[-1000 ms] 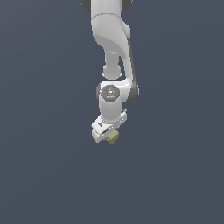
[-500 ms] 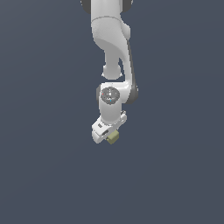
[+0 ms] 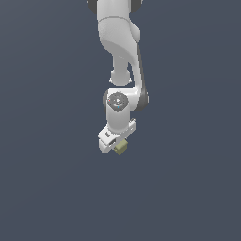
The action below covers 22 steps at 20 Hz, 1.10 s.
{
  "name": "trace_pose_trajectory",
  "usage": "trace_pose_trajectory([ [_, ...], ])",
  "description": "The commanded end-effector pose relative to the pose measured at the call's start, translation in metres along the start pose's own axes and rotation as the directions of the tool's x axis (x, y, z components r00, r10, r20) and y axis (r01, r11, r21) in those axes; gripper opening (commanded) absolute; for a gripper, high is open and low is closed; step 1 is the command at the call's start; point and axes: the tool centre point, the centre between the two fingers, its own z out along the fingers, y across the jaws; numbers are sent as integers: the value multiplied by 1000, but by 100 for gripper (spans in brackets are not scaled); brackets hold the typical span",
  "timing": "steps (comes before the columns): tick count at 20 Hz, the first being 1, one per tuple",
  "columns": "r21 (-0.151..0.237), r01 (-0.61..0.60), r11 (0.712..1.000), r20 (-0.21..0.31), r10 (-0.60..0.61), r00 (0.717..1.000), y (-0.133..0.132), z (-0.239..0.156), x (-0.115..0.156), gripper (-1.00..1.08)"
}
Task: Pick up the object and move it to a goal position.
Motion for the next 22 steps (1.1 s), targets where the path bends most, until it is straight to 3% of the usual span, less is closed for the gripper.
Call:
trace_pose_trajectory([
  [1, -1, -1, 1000, -1, 1, 1000, 1, -4, -4, -100],
  [10, -1, -1, 1000, 0, 1, 1000, 6, -40, -41, -100],
  [22, 0, 0, 1000, -1, 0, 1000, 19, -128, -131, -100],
])
